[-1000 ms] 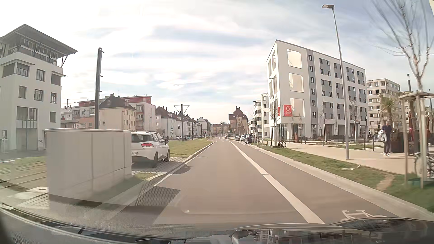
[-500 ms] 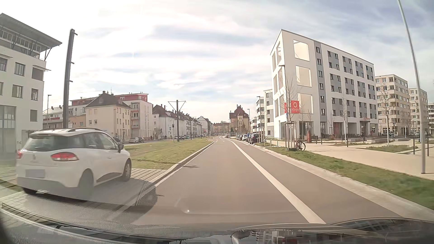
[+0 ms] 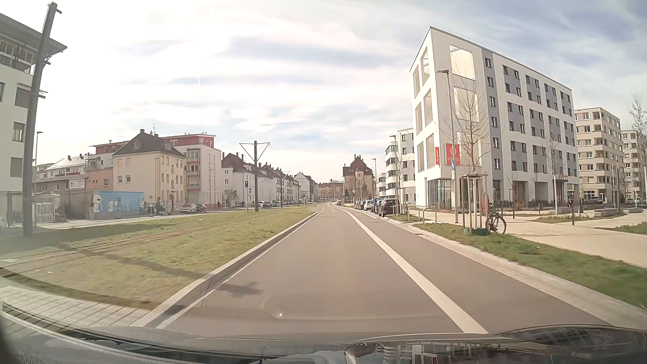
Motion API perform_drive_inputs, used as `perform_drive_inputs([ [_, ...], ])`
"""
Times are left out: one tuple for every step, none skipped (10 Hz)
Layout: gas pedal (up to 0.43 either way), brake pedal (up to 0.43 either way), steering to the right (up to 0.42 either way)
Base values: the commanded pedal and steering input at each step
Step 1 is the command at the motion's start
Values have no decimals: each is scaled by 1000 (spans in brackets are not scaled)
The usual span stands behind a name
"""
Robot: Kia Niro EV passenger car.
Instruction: Follow the waypoints while adhering to traffic rules and regulations
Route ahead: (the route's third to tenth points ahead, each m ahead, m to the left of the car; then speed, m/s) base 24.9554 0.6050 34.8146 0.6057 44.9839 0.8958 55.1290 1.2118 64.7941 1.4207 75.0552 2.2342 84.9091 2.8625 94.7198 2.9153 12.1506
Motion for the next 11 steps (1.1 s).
perform_drive_inputs([
  [79, 0, -1],
  [79, 0, -1],
  [79, 0, -1],
  [79, 0, -1],
  [79, 0, -1],
  [87, 0, 0],
  [87, 0, 0],
  [87, 0, 0],
  [87, 0, 0],
  [87, 0, 0],
  [87, 0, 0],
])
